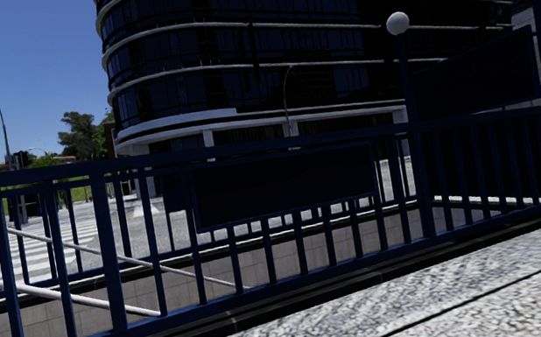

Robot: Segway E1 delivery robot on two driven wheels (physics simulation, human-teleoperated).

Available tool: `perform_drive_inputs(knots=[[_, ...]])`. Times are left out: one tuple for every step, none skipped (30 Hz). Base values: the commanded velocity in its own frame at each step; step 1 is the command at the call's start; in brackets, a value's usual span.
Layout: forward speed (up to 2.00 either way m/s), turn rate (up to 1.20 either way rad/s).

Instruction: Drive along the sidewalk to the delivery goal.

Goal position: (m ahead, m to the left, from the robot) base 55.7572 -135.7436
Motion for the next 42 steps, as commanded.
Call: perform_drive_inputs(knots=[[0.0,0.0],[0.0,0.0],[0.0,0.0],[0.0,0.0],[0.0,-0.23],[0.77,-0.45],[1.14,-0.6],[1.31,-0.66],[1.31,-0.66],[1.37,-0.67],[1.38,-0.68],[1.39,-0.68],[1.39,-0.68],[1.39,-0.68],[1.39,-0.68],[1.39,-0.68],[1.39,-0.68],[1.39,-0.68],[1.39,-0.68],[1.39,-0.68],[1.39,-0.68],[1.39,-0.68],[1.39,-0.68],[1.39,-0.68],[1.39,-0.68],[1.39,-0.68],[1.39,-0.68],[1.39,-0.68],[1.39,-0.68],[1.39,-0.68],[1.39,-0.75],[1.39,-0.77],[1.39,-0.77],[1.39,-0.78],[1.39,-0.79],[1.39,-0.84],[1.39,-0.92],[1.39,-0.92],[1.39,-1.04],[1.39,-1.08],[1.37,-1.09],[1.36,-1.09]])
